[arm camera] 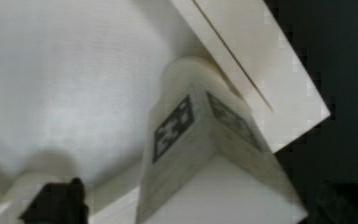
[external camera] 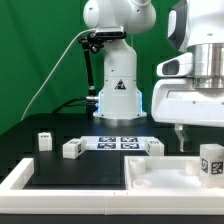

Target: Assemble one leg

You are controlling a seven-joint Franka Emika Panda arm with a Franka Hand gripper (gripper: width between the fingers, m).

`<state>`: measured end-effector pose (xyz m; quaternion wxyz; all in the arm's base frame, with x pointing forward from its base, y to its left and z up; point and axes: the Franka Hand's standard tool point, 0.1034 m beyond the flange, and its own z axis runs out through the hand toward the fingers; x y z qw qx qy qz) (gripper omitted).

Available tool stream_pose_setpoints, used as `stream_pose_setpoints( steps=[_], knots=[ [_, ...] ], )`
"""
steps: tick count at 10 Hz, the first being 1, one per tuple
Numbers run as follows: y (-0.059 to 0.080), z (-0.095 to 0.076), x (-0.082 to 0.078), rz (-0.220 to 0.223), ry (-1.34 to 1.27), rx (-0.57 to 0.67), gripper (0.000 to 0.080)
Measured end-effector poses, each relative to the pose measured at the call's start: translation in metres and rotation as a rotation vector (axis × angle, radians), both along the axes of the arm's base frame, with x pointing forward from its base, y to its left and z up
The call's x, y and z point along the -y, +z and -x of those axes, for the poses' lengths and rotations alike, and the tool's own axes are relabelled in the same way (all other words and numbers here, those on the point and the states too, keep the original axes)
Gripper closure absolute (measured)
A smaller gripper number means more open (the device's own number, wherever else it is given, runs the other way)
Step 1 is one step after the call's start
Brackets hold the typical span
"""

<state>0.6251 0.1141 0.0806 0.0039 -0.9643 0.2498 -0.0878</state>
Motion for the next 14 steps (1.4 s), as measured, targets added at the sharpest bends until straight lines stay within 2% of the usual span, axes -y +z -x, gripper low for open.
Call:
stream_pose_setpoints(
  steps=[4,6,8,9,10,11,14],
  knots=[
    [0.0007,0.0013,-0.0094,0.061,0.331,-0.01,0.0151],
    [0.0004,0.0014,-0.009,0.089,0.496,-0.017,0.0151],
    [0.0001,0.0013,-0.0083,0.091,0.504,-0.018,0.0174],
    [0.0001,0.0013,-0.008,0.091,0.503,-0.018,0.0344],
    [0.0001,0.0012,-0.0078,0.091,0.503,-0.018,0.0344],
    [0.0002,0.0011,-0.0078,0.09,0.5,-0.017,0.0511],
    [-0.0003,0.0006,-0.0063,0.064,0.35,-0.01,0.0509]
  ],
)
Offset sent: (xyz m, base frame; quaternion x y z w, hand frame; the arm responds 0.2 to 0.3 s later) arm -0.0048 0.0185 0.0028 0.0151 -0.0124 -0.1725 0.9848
